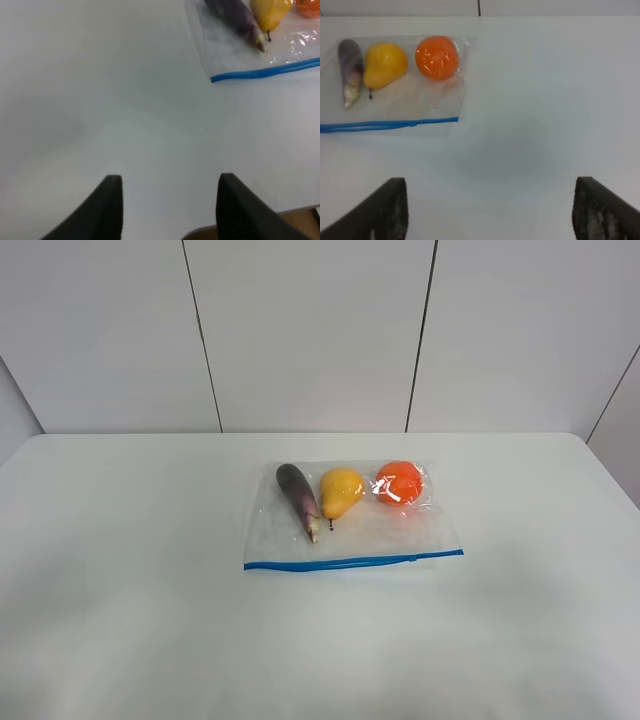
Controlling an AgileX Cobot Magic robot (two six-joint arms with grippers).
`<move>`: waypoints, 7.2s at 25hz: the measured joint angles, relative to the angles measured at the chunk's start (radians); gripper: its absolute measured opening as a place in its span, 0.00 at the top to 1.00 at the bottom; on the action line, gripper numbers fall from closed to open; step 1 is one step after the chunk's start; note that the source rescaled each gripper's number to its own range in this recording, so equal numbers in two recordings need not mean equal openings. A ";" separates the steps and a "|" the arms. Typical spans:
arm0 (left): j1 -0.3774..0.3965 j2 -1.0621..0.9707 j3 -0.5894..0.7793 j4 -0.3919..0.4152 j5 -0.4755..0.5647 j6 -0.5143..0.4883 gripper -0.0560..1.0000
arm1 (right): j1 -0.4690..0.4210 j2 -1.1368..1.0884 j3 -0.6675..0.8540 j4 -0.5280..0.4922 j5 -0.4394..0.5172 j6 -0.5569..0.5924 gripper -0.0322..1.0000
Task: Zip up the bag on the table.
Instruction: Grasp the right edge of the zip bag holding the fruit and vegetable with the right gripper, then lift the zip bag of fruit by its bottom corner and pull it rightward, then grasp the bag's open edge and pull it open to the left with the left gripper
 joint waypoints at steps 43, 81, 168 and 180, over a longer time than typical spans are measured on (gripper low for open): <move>0.000 0.000 0.000 0.000 0.000 0.000 0.00 | 0.000 0.784 -0.367 0.018 -0.481 0.028 0.06; 0.000 0.000 0.000 0.000 0.000 0.000 0.00 | -0.005 1.815 -0.487 0.470 -0.447 -0.017 0.06; 0.000 0.343 -0.182 -0.045 -0.253 0.089 0.00 | -0.030 1.654 -0.490 1.034 -0.188 -0.670 0.97; 0.000 0.979 -0.368 -0.046 -0.560 0.212 0.00 | -0.030 1.654 -0.490 1.034 -0.189 -0.689 0.97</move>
